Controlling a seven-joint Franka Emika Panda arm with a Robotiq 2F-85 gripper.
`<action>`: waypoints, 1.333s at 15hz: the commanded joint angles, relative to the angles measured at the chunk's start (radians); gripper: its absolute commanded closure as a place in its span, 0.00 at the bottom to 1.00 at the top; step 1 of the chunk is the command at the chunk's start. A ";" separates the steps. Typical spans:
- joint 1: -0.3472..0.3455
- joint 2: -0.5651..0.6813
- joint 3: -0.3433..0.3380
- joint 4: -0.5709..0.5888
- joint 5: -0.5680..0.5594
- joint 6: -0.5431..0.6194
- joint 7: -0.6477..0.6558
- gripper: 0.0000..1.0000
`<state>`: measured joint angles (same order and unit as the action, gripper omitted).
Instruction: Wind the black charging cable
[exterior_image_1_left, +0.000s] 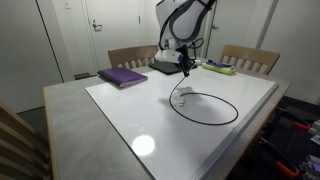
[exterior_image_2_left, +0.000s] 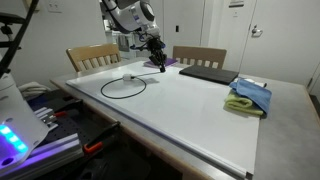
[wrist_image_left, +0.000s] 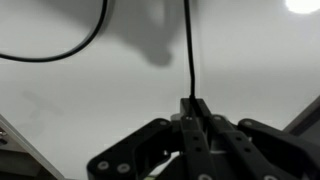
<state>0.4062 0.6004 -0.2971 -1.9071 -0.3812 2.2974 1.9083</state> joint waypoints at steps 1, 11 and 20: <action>-0.044 -0.006 0.049 0.004 -0.034 -0.011 0.022 0.98; -0.137 0.001 0.021 0.006 -0.042 -0.055 0.081 0.98; -0.212 -0.010 0.005 0.007 -0.041 -0.096 0.166 0.98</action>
<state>0.2241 0.6071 -0.3013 -1.8979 -0.4060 2.2287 2.0429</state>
